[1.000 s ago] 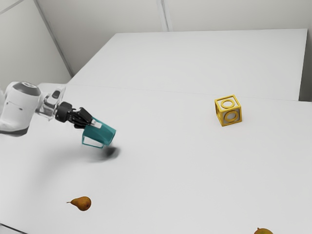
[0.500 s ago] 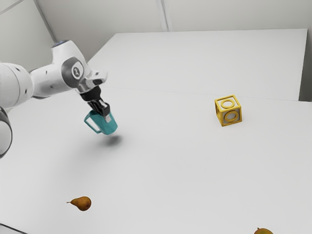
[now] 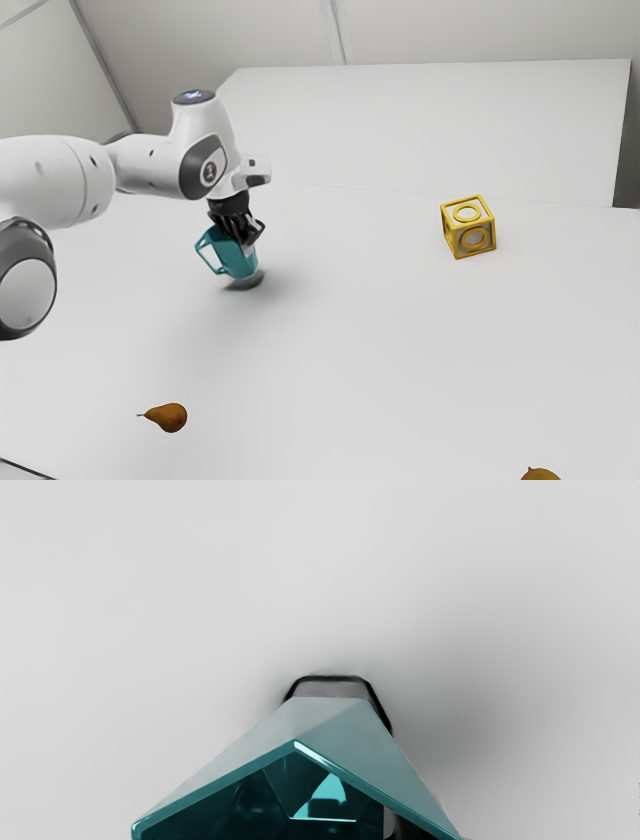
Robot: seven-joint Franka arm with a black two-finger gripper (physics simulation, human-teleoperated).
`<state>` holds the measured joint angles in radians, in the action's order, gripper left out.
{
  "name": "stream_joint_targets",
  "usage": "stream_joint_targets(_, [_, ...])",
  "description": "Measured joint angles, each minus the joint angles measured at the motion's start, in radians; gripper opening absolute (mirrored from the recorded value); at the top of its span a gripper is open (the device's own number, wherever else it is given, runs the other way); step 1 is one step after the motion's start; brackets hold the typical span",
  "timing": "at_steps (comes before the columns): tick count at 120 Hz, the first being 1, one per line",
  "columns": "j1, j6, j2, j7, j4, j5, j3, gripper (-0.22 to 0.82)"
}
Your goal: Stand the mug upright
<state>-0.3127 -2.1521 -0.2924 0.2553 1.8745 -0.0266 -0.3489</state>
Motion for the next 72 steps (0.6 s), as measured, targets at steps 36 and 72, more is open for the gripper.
stream_joint_targets(36, [-0.001,-0.04,0.001,-0.136,0.056,-0.014,0.001,-0.12])
stream_joint_targets(72, [-0.004,-0.049,0.004,-0.218,0.057,-0.019,0.001,0.4])
